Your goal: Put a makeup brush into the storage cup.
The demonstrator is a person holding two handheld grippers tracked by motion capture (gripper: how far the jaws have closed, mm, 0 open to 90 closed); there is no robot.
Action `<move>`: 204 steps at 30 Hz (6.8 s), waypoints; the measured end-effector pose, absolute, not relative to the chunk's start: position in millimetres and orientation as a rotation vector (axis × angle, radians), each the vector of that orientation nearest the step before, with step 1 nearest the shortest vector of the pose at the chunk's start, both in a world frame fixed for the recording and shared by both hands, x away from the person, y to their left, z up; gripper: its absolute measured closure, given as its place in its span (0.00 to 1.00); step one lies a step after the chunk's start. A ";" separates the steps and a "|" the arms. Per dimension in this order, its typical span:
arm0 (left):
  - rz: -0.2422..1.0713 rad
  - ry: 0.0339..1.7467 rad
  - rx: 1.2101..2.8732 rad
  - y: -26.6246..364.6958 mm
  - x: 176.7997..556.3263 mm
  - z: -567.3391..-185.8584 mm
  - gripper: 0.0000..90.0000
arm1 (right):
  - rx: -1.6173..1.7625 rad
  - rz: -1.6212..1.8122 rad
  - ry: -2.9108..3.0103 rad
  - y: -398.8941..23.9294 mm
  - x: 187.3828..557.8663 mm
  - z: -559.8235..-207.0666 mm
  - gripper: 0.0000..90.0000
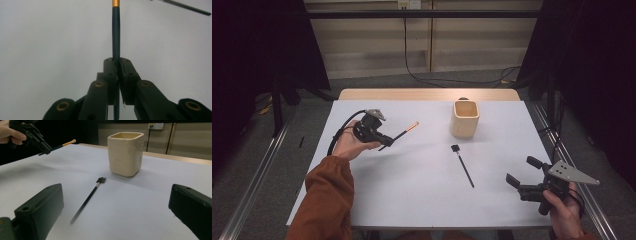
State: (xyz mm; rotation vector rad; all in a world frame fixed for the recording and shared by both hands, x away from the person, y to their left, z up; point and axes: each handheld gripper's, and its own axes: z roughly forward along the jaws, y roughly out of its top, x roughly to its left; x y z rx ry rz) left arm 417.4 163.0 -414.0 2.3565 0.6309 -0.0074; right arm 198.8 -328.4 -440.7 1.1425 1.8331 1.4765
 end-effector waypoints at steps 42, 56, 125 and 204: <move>0.150 0.559 1.968 163.4 380.2 -395.1 0.94 | 1.140 1.476 1.832 -327.8 199.1 -441.0 0.00; 0.173 0.553 1.895 164.5 370.2 -401.6 0.94 | 1.119 1.489 1.836 -326.9 198.6 -440.7 0.00; 0.090 0.444 1.840 123.8 335.2 -390.3 0.94 | 0.782 1.760 2.102 -227.8 283.3 -384.7 0.08; 0.043 0.320 1.894 81.5 320.3 -415.1 0.86 | 0.780 1.981 2.264 -197.7 308.6 -377.2 0.93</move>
